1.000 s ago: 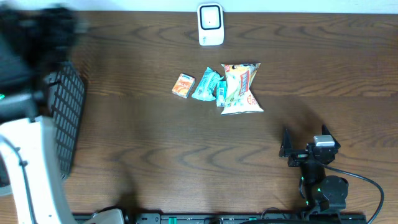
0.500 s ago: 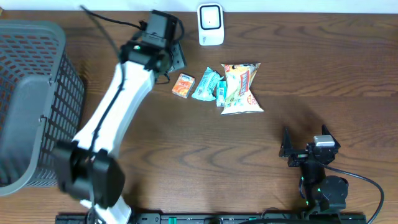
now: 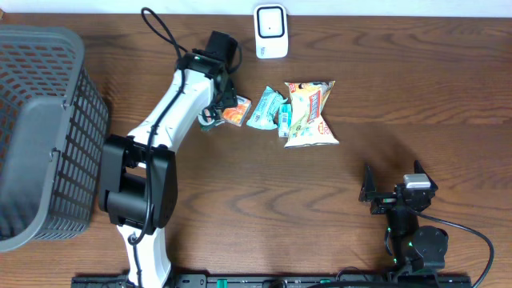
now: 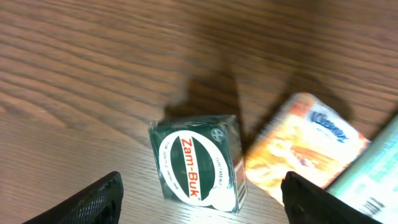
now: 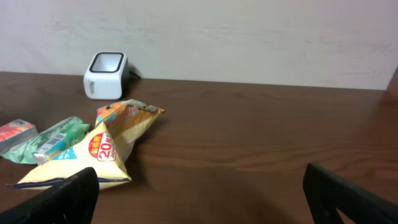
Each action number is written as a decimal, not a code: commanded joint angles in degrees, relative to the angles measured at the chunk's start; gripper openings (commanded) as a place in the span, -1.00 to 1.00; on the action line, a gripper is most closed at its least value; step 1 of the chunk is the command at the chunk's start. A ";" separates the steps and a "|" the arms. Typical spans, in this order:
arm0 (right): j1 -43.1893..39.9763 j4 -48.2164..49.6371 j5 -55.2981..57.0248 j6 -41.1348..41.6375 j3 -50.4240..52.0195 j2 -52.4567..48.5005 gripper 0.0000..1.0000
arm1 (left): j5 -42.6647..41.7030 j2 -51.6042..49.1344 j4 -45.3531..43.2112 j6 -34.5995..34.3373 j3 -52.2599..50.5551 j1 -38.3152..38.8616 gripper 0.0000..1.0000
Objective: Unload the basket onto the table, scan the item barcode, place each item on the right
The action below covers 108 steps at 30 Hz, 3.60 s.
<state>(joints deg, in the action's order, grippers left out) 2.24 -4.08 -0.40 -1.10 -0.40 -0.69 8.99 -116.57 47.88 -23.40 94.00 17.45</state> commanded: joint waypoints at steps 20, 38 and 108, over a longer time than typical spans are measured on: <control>0.44 -0.26 -0.15 -0.68 0.09 0.35 0.99 | -0.63 6.32 8.63 1.51 0.28 -7.52 0.96; 0.44 -0.26 -0.17 -0.68 0.09 0.35 0.99 | -0.63 6.32 8.63 1.51 0.28 -7.52 0.96; 0.59 -28.09 -48.85 4.26 -65.00 -85.05 0.98 | -0.63 6.32 8.63 1.51 0.28 -7.52 0.96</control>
<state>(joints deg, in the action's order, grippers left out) 2.50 -32.21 -48.12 0.82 -64.75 -84.51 8.03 -110.67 56.38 -22.41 94.00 9.96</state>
